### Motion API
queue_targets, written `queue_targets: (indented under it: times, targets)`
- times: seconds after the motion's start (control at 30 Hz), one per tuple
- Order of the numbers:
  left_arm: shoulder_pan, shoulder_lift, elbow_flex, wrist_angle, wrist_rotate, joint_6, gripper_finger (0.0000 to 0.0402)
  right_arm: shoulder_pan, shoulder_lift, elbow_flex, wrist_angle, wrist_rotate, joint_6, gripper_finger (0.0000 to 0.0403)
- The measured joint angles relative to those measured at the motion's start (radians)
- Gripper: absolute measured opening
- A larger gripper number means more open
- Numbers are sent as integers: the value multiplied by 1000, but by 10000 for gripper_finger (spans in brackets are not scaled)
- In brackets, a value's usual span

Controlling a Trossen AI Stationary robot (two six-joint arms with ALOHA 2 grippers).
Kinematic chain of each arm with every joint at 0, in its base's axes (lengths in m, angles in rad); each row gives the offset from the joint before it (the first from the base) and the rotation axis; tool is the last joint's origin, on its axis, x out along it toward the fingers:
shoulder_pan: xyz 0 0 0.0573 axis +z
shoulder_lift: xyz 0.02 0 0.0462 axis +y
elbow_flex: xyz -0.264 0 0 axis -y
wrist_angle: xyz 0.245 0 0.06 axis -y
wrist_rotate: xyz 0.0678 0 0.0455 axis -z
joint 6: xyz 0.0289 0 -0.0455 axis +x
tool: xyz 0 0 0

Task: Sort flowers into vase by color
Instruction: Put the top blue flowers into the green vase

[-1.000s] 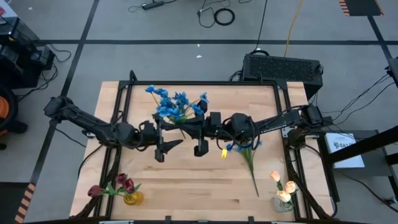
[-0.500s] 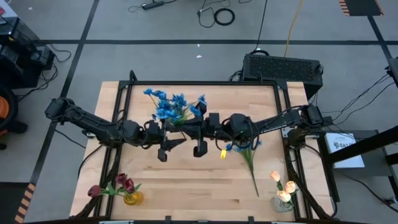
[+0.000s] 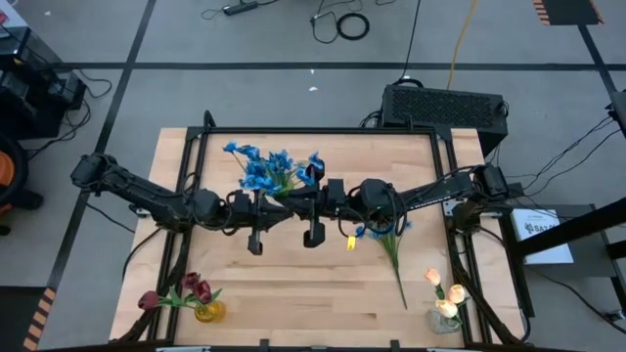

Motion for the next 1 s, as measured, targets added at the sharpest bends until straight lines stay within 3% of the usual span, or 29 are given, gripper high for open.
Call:
queue_targets:
  times: [0.23,0.53,0.73,1.0]
  targets:
    - [-1,-19,0,-57,6,-1,14,0,-1,0,-48,0,-13,25]
    - [-1,-165,0,-281,7,-13,10,0,-4,0,-147,0,-34,129]
    - [-1,-266,0,-479,24,-68,10,-1,-5,0,-150,0,-37,176]
    - [-1,-281,0,-525,60,-81,9,-41,-6,21,-258,-93,143,205]
